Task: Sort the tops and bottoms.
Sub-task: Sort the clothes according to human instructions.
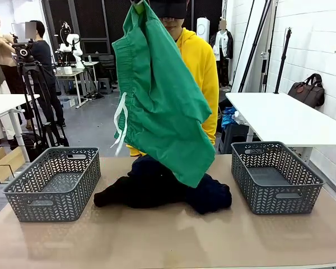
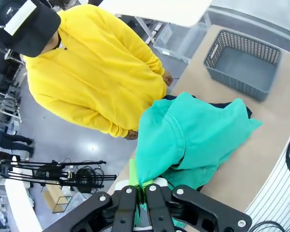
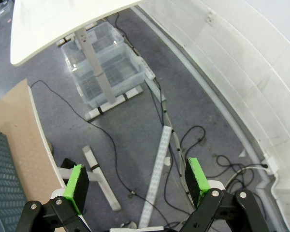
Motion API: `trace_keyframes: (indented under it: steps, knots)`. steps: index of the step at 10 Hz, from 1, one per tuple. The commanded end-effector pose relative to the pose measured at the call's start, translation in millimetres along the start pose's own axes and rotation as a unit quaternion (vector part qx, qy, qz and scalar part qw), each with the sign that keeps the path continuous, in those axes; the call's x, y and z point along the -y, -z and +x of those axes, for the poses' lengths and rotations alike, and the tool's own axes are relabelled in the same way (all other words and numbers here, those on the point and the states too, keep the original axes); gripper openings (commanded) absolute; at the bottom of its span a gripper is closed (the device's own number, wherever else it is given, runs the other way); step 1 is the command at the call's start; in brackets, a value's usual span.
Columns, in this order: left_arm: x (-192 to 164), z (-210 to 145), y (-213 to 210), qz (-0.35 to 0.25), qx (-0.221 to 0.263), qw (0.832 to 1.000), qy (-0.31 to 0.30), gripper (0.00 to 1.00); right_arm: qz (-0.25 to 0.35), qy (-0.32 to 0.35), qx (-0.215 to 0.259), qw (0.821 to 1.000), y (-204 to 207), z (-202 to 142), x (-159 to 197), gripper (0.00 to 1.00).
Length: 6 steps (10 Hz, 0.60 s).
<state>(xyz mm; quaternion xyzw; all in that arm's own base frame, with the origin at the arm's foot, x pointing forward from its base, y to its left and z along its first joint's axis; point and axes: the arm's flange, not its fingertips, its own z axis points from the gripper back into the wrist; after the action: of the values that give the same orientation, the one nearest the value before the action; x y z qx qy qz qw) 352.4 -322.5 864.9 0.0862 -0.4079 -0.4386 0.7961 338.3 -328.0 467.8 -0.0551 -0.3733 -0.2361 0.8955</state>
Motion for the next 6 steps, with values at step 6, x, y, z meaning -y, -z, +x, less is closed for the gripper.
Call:
trace_keyframes:
  steps: [6]
  knots:
    - [2.2, 0.7, -6.3, 0.003, 0.002, 1.000, 0.000, 0.00, -0.002, -0.006, -0.003, 1.000, -1.6, -0.8, -0.6, 1.00]
